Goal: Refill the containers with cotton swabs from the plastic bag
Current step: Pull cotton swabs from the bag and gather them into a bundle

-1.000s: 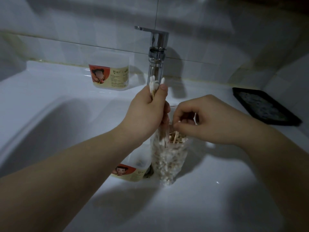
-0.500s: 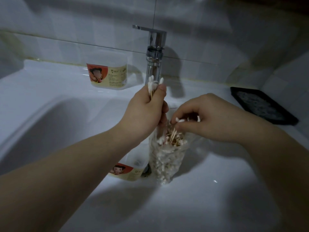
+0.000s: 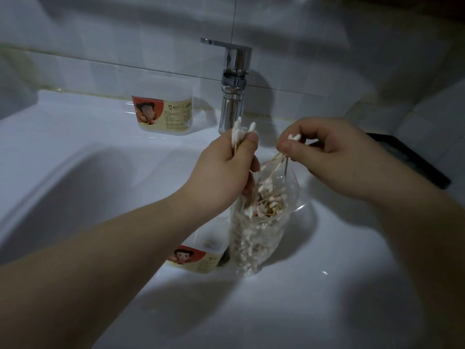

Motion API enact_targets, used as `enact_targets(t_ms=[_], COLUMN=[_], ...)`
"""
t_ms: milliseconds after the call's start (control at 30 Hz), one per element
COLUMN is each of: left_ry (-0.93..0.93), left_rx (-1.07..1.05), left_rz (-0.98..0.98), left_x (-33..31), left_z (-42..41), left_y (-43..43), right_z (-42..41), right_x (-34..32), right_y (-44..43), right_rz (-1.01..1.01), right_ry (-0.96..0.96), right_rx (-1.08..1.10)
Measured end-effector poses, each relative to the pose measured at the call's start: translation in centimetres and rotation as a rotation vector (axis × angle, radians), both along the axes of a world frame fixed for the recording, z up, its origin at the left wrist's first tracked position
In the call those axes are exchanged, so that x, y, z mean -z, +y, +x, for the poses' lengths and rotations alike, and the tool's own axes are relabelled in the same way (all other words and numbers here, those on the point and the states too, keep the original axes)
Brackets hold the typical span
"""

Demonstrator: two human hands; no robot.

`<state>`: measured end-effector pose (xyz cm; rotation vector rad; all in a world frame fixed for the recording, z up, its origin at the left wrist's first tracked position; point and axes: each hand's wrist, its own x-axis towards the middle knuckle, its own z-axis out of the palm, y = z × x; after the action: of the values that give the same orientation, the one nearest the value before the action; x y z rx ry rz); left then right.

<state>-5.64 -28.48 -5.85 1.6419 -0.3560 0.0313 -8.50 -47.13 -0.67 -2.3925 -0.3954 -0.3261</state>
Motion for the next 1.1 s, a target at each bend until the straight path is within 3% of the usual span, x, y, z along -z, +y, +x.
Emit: enact_targets(t_ms=[200,433,867,1000,1100], left_ry=[-0.059,-0.363,-0.118,-0.126,-0.142], left_rx=[-0.052,0.093,0.194,0.115,0.028], left_rz=[0.057,0.120,0.036,0.011,0.022], left_x=[-0.1,-0.3,0.0,-0.1,-0.3], left_z=[0.2,-0.2,0.4,0.4,0.6], left_y=[0.1,0.4,0.7,0.5,0.5], right_z=[0.0,-0.4,0.7,1.0,0.8], right_x=[0.5,0.1,0.0,0.1,0.4], right_y=[0.3,1.2,0.4,0.1,0.4], right_rz=[0.105,0.296,0.629,0.684,0.615], right_ry=[0.086,-0.019,0.017,0.024,0.064], right_rx=[-0.020,-0.068,0.102,0.117,0.062])
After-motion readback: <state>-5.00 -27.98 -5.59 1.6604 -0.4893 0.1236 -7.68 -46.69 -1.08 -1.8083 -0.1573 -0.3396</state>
